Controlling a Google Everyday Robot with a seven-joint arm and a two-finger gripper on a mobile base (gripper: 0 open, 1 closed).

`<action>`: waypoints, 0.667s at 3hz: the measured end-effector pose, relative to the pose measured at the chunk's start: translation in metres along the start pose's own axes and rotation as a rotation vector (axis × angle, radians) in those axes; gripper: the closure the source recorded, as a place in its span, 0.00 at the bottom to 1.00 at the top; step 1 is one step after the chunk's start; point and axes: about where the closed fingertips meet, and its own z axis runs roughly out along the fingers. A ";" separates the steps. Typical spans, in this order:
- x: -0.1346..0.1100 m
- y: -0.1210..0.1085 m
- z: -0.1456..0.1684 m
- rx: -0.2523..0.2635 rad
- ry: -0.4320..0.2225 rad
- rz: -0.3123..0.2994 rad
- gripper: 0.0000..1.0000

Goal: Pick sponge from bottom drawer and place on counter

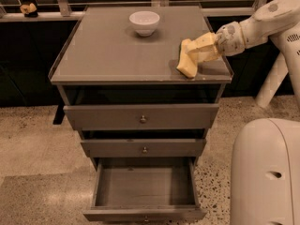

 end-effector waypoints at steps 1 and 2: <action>0.000 0.000 0.000 0.000 0.000 0.000 0.35; 0.000 0.000 0.000 0.000 0.000 0.000 0.11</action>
Offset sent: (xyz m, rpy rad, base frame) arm 0.0000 0.0000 0.0000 0.0000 0.0000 0.0000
